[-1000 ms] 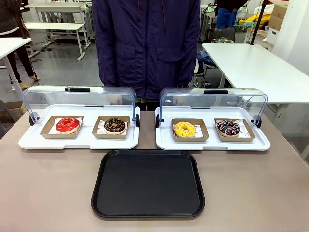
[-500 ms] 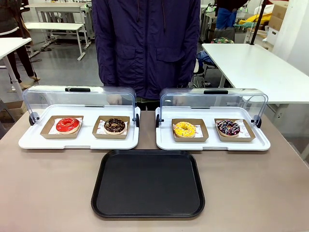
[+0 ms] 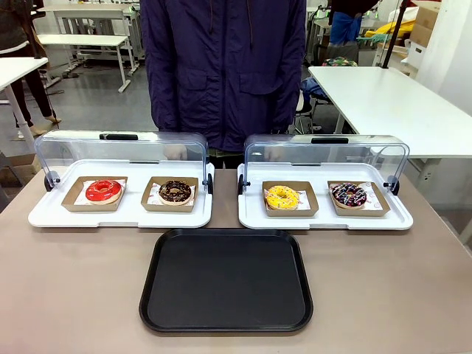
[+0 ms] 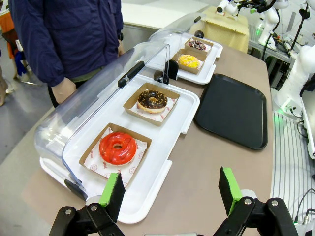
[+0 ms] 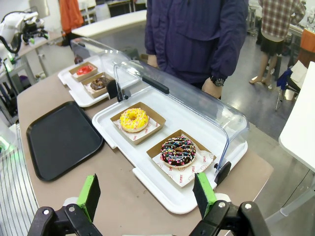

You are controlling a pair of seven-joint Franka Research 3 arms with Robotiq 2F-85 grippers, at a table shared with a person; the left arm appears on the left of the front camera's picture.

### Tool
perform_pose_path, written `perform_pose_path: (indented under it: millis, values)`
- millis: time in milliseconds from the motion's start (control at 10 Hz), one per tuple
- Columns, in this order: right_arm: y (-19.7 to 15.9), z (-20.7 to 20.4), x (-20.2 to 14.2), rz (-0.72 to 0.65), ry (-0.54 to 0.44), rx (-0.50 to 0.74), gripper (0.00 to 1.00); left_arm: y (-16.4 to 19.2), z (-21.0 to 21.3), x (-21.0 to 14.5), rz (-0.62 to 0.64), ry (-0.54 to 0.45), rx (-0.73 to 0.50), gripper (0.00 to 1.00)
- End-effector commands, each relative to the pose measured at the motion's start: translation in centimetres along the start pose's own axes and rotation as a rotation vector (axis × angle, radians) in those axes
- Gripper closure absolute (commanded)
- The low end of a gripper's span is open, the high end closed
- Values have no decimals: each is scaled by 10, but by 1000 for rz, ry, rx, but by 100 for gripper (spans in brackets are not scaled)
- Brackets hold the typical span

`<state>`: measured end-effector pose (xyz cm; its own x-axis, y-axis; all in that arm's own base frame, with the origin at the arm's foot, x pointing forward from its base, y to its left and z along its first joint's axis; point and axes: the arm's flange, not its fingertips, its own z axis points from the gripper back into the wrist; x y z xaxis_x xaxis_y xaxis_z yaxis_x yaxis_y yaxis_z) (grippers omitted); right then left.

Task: Move the third donut from the left to the tray.
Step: Pick up the Paper togo box containing the Donut indicated by the person and place it on the Handle tray.

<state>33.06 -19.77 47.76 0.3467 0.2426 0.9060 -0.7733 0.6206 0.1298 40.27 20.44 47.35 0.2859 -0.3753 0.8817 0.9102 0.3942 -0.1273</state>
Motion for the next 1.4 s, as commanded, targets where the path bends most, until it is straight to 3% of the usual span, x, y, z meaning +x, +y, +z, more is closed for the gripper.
perform_pose_path:
  millis: [0,1300]
  values:
    - [-3,-1,2,25,-27,-4,0,-1,2,2,-13,-7,-8,0]
    - [-3,-1,2,25,-27,-4,0,-1,2,2,-13,-7,-8,0]
